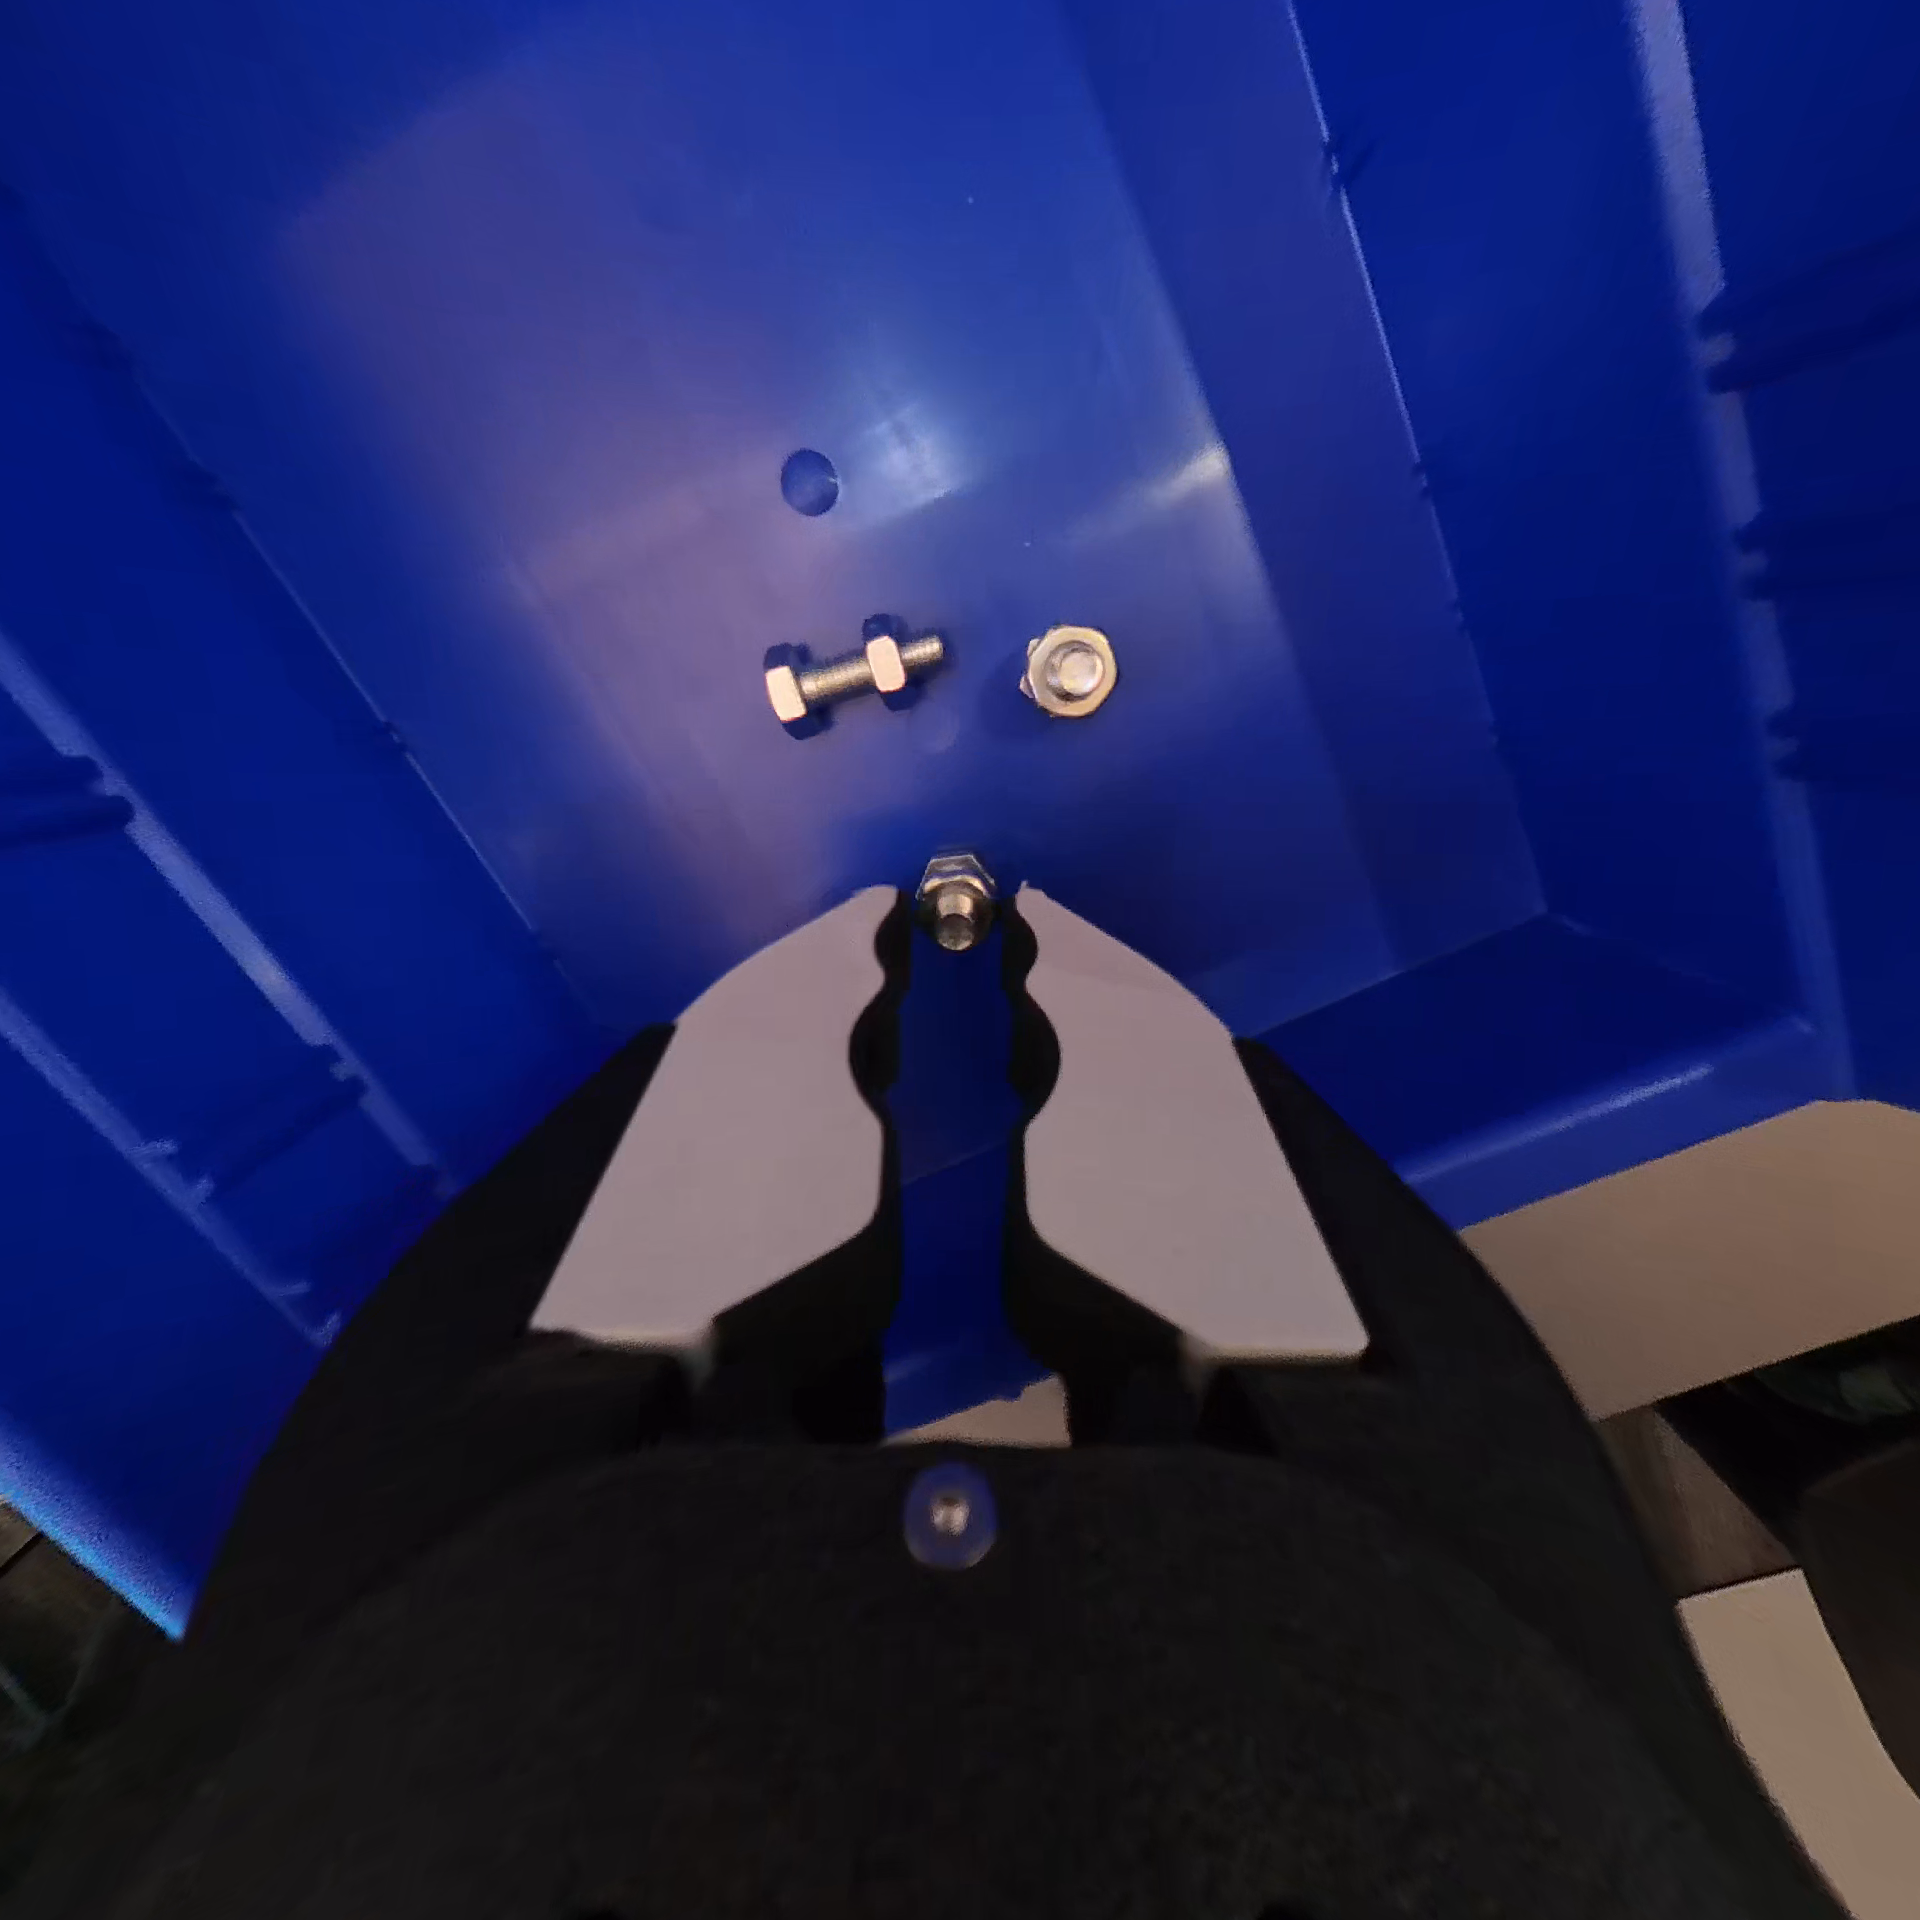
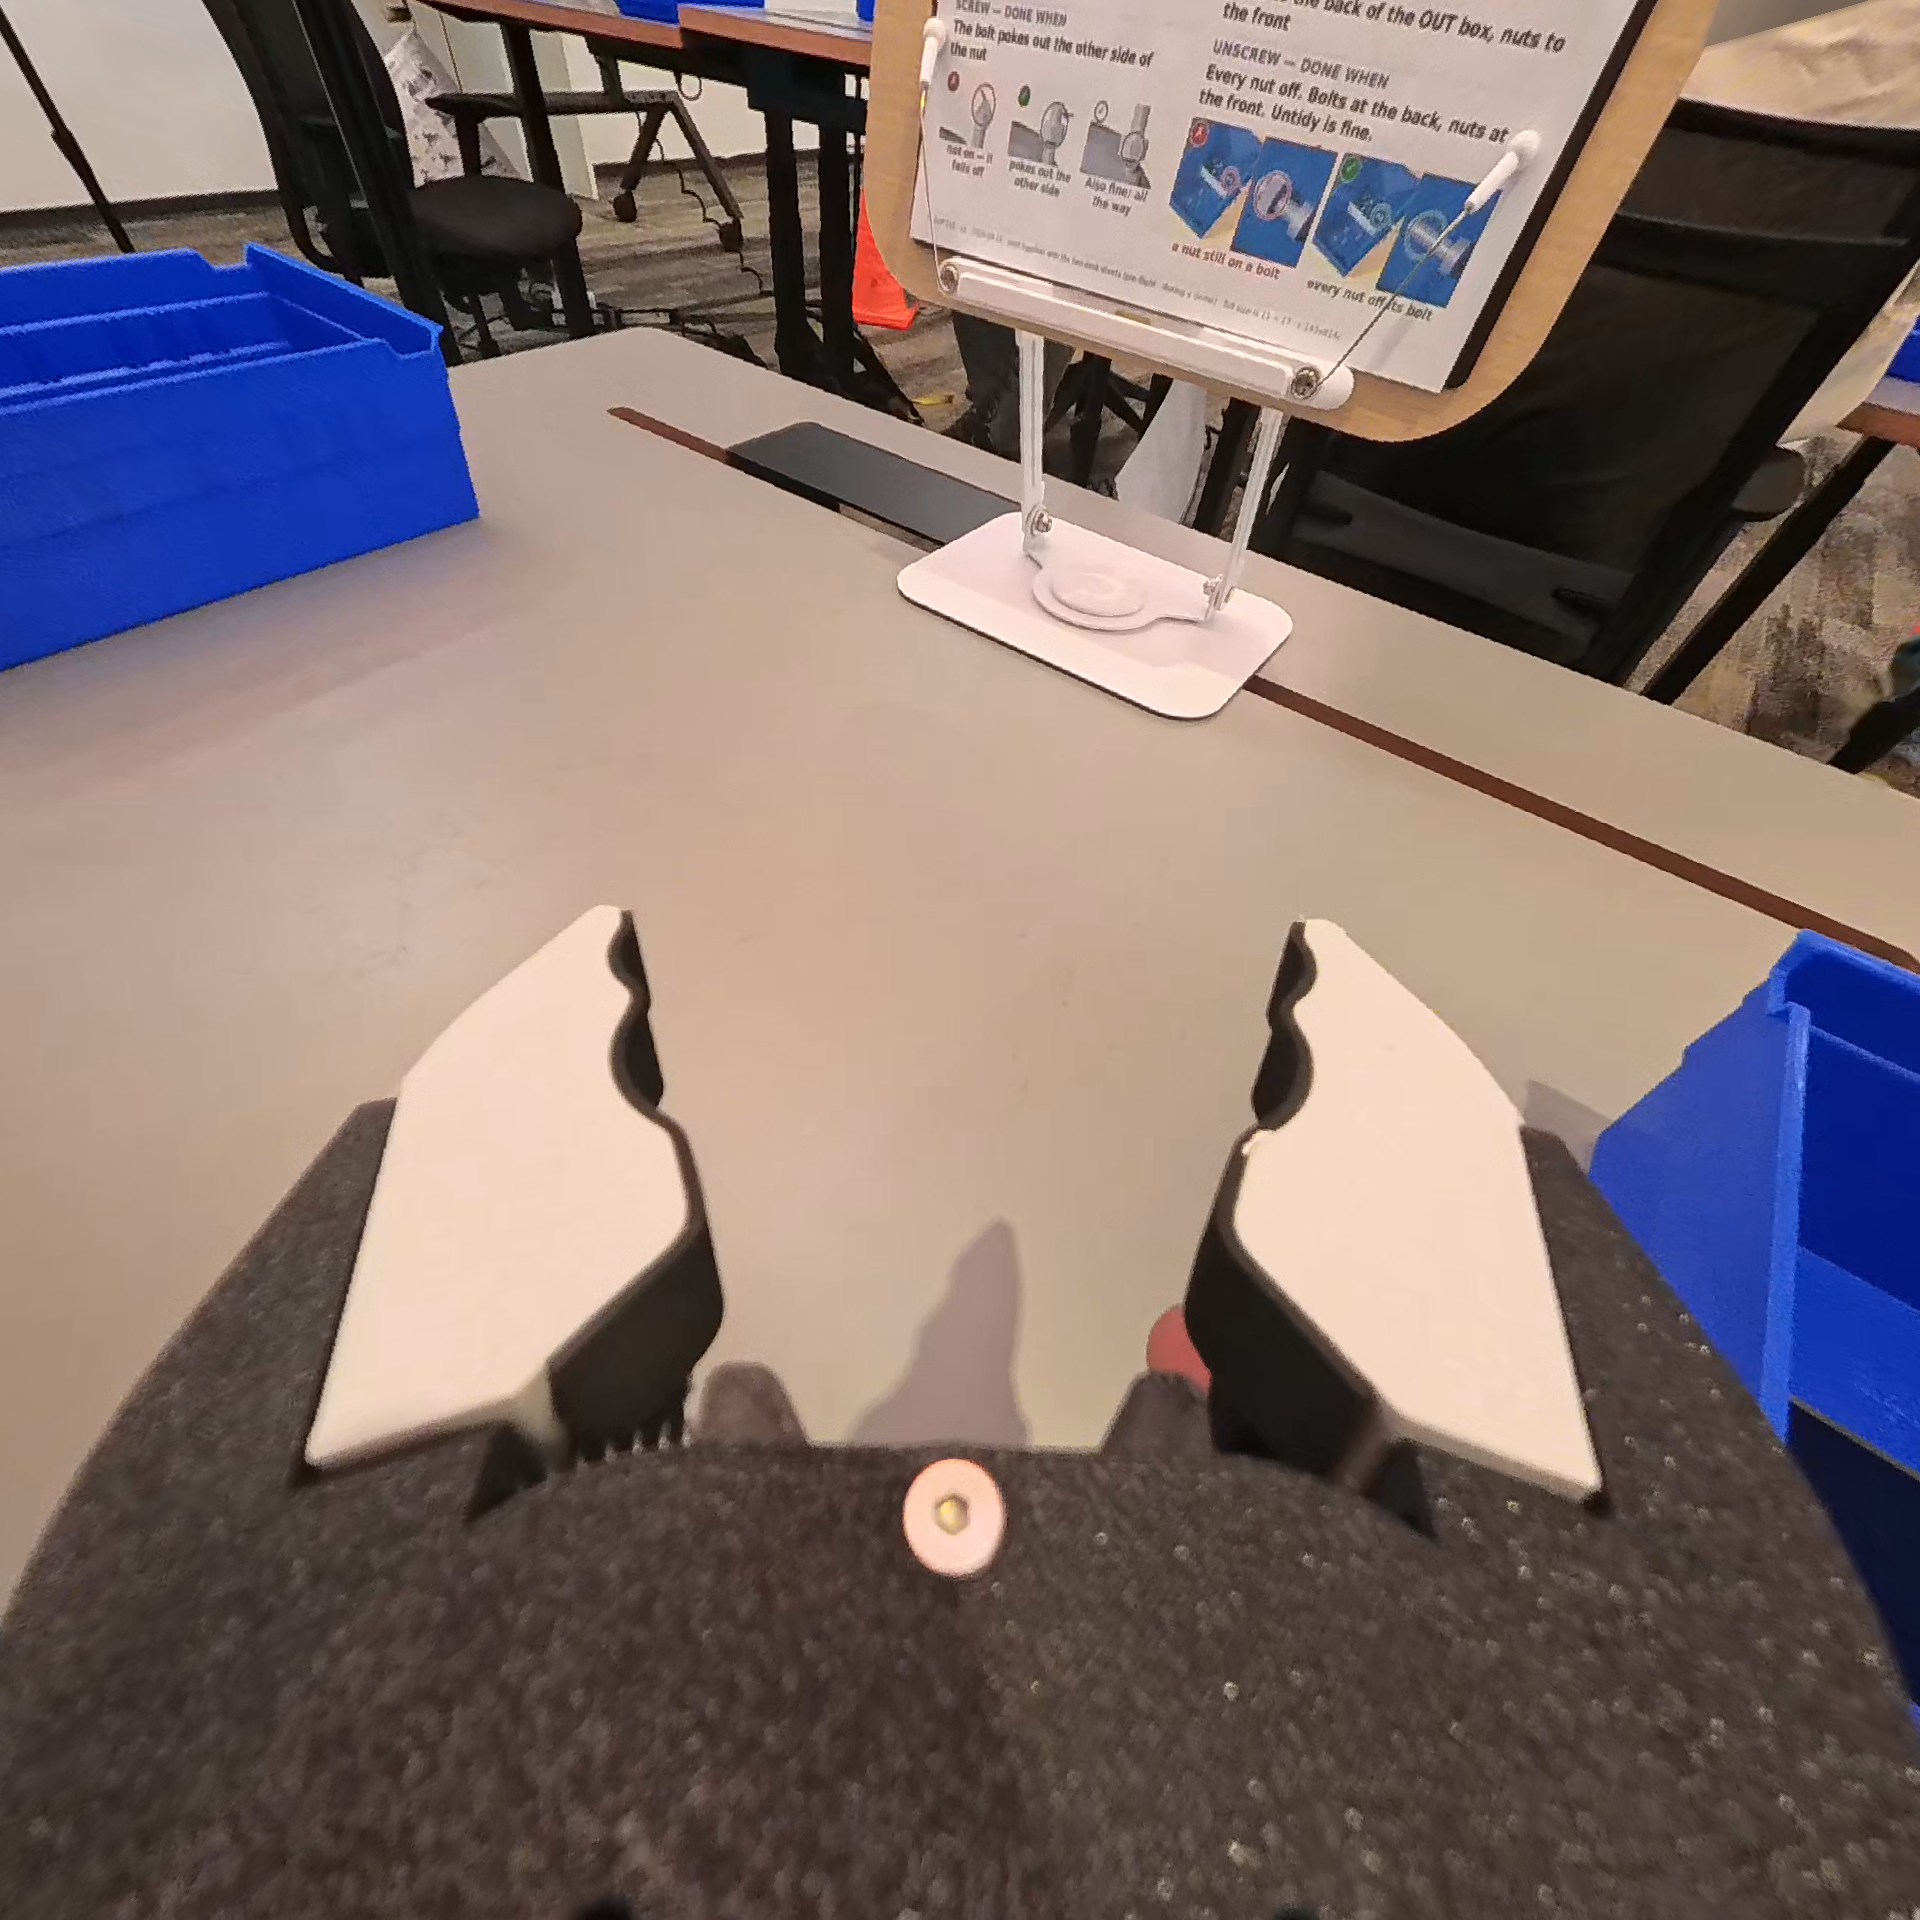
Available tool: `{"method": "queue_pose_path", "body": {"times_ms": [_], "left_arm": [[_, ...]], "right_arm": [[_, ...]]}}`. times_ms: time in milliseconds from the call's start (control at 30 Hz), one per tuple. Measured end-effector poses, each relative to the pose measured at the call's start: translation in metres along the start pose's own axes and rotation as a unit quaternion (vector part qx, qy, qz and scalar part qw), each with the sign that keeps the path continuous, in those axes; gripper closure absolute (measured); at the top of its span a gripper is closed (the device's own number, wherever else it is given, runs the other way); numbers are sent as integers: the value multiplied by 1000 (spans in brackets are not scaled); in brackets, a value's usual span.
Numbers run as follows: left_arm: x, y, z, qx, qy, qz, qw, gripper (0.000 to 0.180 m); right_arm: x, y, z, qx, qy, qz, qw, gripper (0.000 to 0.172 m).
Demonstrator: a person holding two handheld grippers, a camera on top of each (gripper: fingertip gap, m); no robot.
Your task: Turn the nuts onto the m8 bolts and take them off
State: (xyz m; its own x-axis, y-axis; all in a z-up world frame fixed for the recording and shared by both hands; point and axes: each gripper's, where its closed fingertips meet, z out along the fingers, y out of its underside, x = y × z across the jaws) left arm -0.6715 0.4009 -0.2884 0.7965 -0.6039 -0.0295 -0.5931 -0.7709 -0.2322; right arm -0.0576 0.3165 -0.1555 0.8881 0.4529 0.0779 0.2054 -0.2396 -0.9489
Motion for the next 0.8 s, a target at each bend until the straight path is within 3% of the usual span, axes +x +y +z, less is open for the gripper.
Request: {"method": "queue_pose_path", "body": {"times_ms": [400, 600, 800], "left_arm": [[2, -4, -12, 22, -1, -11, 1000, 164], [15, -23, -50, 64, -6, 5, 998, 165], [62, -65, -98, 104, 9, 65, 992, 165]], "right_arm": [[-7, 3, 0, 0, -20, 2, 1000, 60], [-17, 1, -2, 7, -42, 1, 999, 61], [-34, -10, 0, 26, -92, -5, 995, 62]]}}
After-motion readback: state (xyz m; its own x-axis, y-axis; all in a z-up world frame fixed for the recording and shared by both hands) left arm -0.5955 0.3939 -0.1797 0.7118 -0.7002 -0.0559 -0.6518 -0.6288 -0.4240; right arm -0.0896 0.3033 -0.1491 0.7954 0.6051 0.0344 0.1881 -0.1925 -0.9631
